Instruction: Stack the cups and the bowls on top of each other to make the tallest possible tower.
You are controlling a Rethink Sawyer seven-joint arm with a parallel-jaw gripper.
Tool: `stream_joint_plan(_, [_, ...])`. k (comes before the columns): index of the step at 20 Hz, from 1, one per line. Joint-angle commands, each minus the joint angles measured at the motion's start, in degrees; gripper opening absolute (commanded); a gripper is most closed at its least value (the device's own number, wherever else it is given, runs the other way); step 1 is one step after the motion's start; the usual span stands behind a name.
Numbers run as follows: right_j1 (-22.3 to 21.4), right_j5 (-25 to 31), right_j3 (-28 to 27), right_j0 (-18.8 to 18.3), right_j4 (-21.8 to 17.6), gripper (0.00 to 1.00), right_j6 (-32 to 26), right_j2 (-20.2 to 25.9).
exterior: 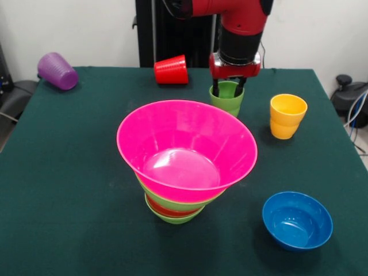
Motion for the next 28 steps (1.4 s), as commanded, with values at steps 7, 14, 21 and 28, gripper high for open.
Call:
stream_joint_plan(7, [6.9, -4.5, -1.3, -2.3, -0.8, 1.0, 1.1, 4.3])
stream_joint_plan(14, [7.1, -5.9, -2.0, -1.6, -1.8, 1.0, 1.7, 3.5])
stream_joint_plan(21, [9.8, -10.2, -3.9, 0.4, -4.1, 1.0, 3.6, 1.3])
stream_joint_plan(28, [14.5, -14.7, -7.7, 3.3, -4.9, 1.0, 5.9, -2.2])
